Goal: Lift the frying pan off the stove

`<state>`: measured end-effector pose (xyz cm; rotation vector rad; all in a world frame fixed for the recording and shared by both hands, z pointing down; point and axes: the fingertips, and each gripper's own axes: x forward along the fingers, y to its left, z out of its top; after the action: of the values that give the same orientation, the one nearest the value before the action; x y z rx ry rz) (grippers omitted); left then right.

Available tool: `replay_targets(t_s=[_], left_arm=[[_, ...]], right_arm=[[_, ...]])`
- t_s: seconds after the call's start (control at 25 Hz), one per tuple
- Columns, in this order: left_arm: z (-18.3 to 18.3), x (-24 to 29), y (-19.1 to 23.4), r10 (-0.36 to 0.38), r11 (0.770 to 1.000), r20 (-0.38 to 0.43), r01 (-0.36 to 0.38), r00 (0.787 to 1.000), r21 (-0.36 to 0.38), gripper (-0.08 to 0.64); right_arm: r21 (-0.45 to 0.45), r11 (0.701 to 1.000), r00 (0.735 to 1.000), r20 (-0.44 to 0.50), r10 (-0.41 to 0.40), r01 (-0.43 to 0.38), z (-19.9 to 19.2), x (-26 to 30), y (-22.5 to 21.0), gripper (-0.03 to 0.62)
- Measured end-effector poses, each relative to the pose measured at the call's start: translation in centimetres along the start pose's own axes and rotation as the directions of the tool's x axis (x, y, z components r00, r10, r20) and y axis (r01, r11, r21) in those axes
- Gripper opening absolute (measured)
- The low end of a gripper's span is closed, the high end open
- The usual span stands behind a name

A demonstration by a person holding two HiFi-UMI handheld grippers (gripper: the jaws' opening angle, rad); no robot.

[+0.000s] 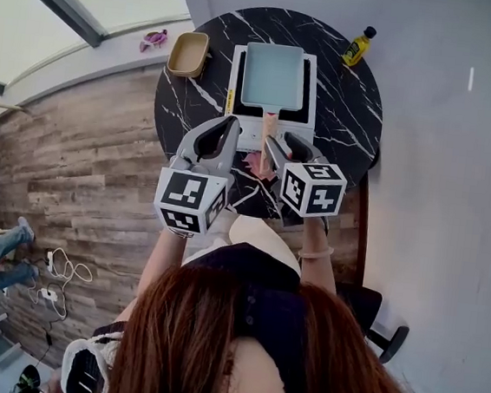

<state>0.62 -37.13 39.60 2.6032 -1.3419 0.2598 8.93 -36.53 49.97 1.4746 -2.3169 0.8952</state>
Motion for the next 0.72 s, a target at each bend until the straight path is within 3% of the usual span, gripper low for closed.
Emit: replay_targets(t_s=[0.44, 0.72], left_arm=[[-0.4, 1.4, 1.5, 0.026, 1.000, -0.021, -0.026, 0.999, -0.012, 0.012], [-1.2, 1.9, 2.1, 0.039, 0.999, -0.052, -0.040, 0.998, -0.013, 0.012]], right_arm=[[0.056, 0.998, 0.996, -0.082, 0.017, -0.012, -1.7, 3.2, -1.7, 0.223], [0.154, 0.987, 0.991, -0.120, 0.059, -0.040, -3.1, 4.9, -2.7, 0.247]])
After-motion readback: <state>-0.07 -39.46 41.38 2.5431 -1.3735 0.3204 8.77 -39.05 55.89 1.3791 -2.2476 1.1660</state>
